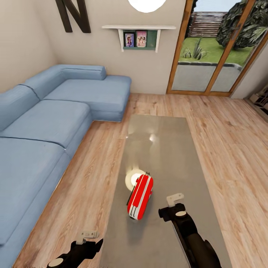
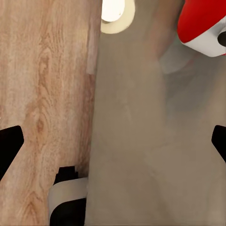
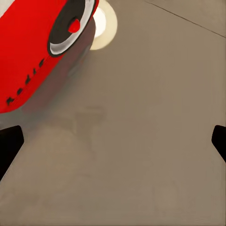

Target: Turn on the radio receiver that's on the table in the living room.

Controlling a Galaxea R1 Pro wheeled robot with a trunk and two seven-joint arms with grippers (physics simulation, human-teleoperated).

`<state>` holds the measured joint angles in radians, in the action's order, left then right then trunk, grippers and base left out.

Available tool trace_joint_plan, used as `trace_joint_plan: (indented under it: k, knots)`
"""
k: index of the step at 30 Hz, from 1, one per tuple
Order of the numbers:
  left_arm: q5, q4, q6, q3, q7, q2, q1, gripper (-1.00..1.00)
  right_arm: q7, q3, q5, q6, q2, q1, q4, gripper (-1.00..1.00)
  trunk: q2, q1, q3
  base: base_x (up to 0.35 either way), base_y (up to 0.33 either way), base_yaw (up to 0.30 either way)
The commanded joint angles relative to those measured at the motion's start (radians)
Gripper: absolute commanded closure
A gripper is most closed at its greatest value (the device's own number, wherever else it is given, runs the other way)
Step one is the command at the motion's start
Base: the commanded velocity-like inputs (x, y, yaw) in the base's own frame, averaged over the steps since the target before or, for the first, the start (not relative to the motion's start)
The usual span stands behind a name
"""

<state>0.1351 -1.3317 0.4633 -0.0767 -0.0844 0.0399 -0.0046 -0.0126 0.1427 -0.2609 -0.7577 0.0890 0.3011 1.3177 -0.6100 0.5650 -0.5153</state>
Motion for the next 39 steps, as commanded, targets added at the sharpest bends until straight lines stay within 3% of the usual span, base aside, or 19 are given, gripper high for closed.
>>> trace_joint_plan:
  k: [1,26,39]
  knots:
    - [0.000,0.000,0.000,0.000,0.000,0.000,0.000,-1.00,0.000,0.000,0.000,0.000,0.000,0.000,0.000,-1.00,0.000,0.000,0.000,0.000,0.000,0.122]
    - [0.000,-0.001,0.000,0.000,0.000,0.000,0.000,-1.00,0.000,-0.001,0.000,0.000,-0.001,0.000,0.000,-1.00,0.000,0.000,-0.001,0.000,0.000,0.008]
    - [0.000,0.000,0.000,0.000,0.000,0.000,0.000,-1.00,-0.001,-0.002,0.000,0.006,-0.002,0.000,0.000,-1.00,0.000,0.000,-0.019,0.000,0.000,0.000]
